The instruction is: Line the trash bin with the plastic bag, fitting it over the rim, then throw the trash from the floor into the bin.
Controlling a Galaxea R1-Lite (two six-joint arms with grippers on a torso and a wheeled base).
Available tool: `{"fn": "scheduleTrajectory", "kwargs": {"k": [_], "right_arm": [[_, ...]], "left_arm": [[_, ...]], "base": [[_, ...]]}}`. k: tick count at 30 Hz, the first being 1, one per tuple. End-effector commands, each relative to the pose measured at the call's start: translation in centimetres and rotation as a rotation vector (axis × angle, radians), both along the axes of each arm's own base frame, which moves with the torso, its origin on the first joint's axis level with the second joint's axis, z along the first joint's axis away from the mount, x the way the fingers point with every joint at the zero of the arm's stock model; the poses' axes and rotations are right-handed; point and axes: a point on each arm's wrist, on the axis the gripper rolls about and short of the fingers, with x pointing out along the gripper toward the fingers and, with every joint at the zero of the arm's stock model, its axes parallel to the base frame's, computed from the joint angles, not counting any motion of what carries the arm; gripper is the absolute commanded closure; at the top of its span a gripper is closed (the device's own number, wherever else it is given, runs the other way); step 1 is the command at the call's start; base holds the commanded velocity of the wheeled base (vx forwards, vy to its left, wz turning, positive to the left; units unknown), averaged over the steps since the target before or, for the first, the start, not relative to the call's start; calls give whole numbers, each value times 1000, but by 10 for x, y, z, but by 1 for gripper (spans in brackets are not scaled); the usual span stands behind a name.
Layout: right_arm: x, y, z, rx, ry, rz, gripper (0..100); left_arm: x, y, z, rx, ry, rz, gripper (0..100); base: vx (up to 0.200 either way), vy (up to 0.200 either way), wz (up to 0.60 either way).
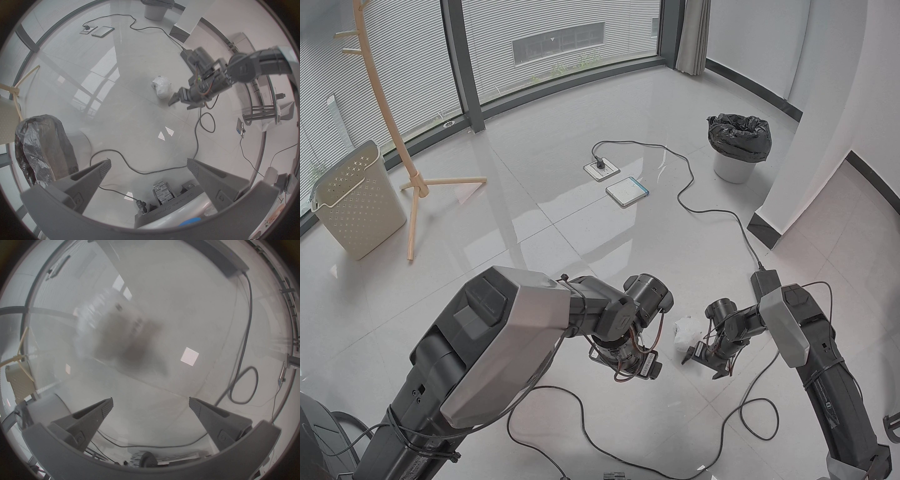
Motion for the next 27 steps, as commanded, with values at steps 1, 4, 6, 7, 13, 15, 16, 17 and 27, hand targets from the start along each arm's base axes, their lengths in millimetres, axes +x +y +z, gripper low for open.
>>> {"fn": "scheduleTrajectory", "kwargs": {"k": [1, 4, 6, 7, 13, 15, 16, 17, 27], "right_arm": [[-18, -4, -44, -23, 107, 19, 0], [-19, -10, -51, -44, 110, 21, 0], [-18, -11, -51, -78, 91, 13, 0], [-16, -11, -53, -105, 64, 7, 0], [-2, -14, -49, -122, -81, 25, 0], [1, -15, -46, -121, -100, 20, 0], [1, -16, -46, -121, -100, 19, 0], [0, -17, -47, -126, -98, 15, 0], [-2, -20, -45, -129, -62, 7, 0]], "left_arm": [[5, 4, -3, -11, 13, 9, 0], [6, 6, -5, -8, 17, 15, 0], [8, 8, -5, -7, 18, 19, 0], [9, 9, -6, -6, 19, 22, 0], [10, 10, -10, -2, 26, 26, 0], [11, 11, -11, 0, 28, 28, 0], [11, 11, -12, 1, 29, 28, 0], [11, 11, -14, 3, 31, 28, 0], [15, 7, -21, -28, 0, 27, 0]], "base": [[0, 0, 0], [0, 0, 0], [0, 0, 0], [0, 0, 0], [0, 0, 0], [0, 0, 0], [0, 0, 0], [0, 0, 0], [0, 0, 0]]}}
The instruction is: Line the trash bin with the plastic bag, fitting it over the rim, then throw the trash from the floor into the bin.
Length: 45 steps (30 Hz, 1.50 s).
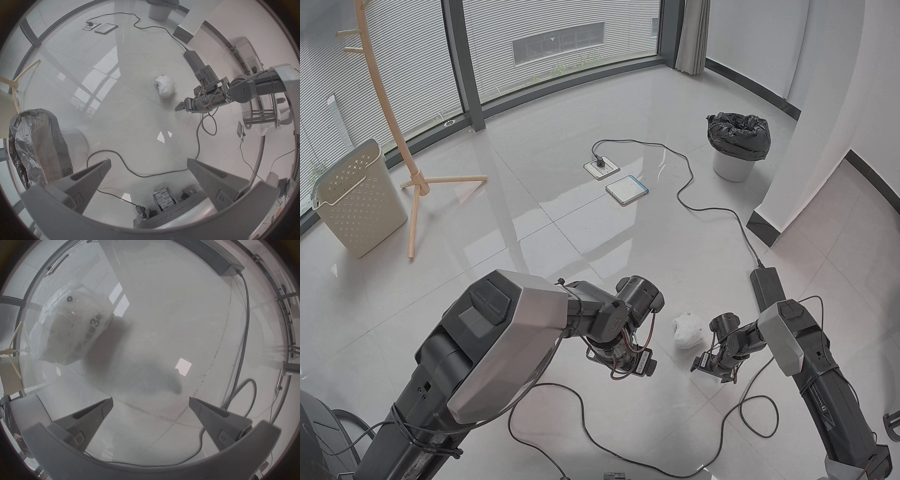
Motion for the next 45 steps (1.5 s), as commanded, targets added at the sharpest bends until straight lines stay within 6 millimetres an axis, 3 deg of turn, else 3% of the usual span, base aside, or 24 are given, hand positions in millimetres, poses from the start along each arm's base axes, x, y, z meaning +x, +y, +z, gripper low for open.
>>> {"fn": "scheduleTrajectory", "kwargs": {"k": [1, 5, 11, 16, 24, 30, 45], "right_arm": [[-4, 0, 1, -7, 48, 4, 0], [-16, 0, 1, -19, 173, 7, 0], [-3, 1, 34, -11, 100, 8, 0], [2, 0, 49, -8, 66, 3, 0], [12, 2, 59, 2, -19, -3, 0], [16, 2, 75, 9, -54, -5, 0], [18, -2, 70, 26, -67, -53, 0]], "left_arm": [[1, 0, -7, 1, 1, 0, 0], [1, -1, -8, 2, 2, 0, 0], [1, 0, -11, 6, 6, 0, 0], [1, 0, -11, 6, 6, 0, 0], [1, -1, -11, 4, 8, -5, 0], [0, -2, -11, -10, 20, -12, 0], [-2, -5, -14, -12, 21, -18, 0]], "base": [[0, 0, 0], [0, 0, 0], [0, 0, 0], [0, 0, 0], [0, 0, 0], [200, 0, 0], [40, 40, 0]]}}
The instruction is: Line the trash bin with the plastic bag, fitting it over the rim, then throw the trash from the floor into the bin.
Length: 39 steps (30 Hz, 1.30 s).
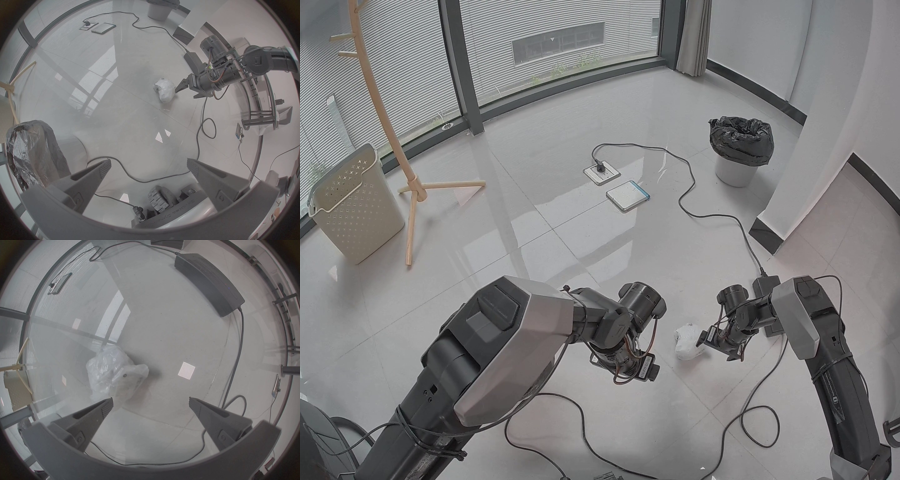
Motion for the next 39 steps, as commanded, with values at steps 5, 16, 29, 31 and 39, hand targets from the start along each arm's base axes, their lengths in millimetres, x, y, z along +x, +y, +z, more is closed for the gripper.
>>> {"fn": "scheduleTrajectory", "kwargs": {"k": [5, 16, 29, 31, 39], "right_arm": [[9, 2, 20, 78, -75, -74, 0], [1, 7, -8, 90, -21, -75, 0], [-8, 17, -40, 80, 20, -51, 0], [-7, 17, -36, 80, 11, -48, 0], [-8, 23, -37, 81, 20, -45, 0]], "left_arm": [[-1, -1, -3, 3, 5, -2, 0], [-2, -3, -7, 6, 7, -6, 0], [-3, -3, -9, 11, 8, -7, 0], [-3, -3, -9, 11, 8, -7, 0], [-4, -4, -8, 10, 7, -10, 0]], "base": [[120, 0, 0], [0, 0, 0], [92, 0, 0], [0, 0, 0], [0, 0, 0]]}}
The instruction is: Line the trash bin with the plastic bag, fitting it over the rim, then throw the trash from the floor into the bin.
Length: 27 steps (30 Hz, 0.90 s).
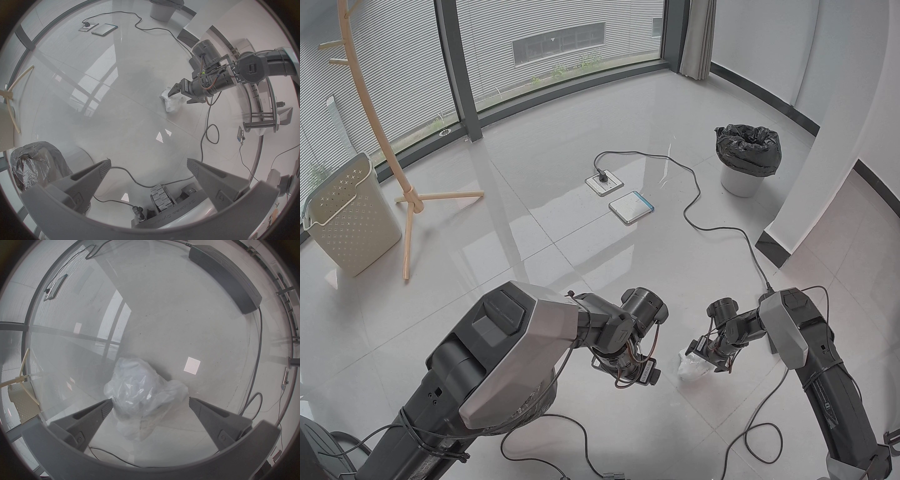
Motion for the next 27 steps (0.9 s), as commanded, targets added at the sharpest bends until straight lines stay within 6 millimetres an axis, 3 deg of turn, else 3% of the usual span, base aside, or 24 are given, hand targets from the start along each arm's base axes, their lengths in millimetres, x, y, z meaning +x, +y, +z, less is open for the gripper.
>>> {"fn": "scheduleTrajectory", "kwargs": {"k": [1, 10, 11, 27], "right_arm": [[-4, 6, -8, -7, 17, 8, 0], [-16, 10, -39, -19, 77, 18, 0], [-17, 9, -39, -19, 79, 17, 100], [-10, 5, -25, -77, 43, 58, 100]], "left_arm": [[-1, -1, 0, 1, 0, -1, 0], [-3, -3, 3, -1, -8, -6, 0], [-3, -3, 3, -1, -8, -6, 0], [2, 2, 7, -6, -15, -7, 0]], "base": [[0, 0, 0], [0, 0, 0], [0, 0, 0], [0, 0, 0]]}}
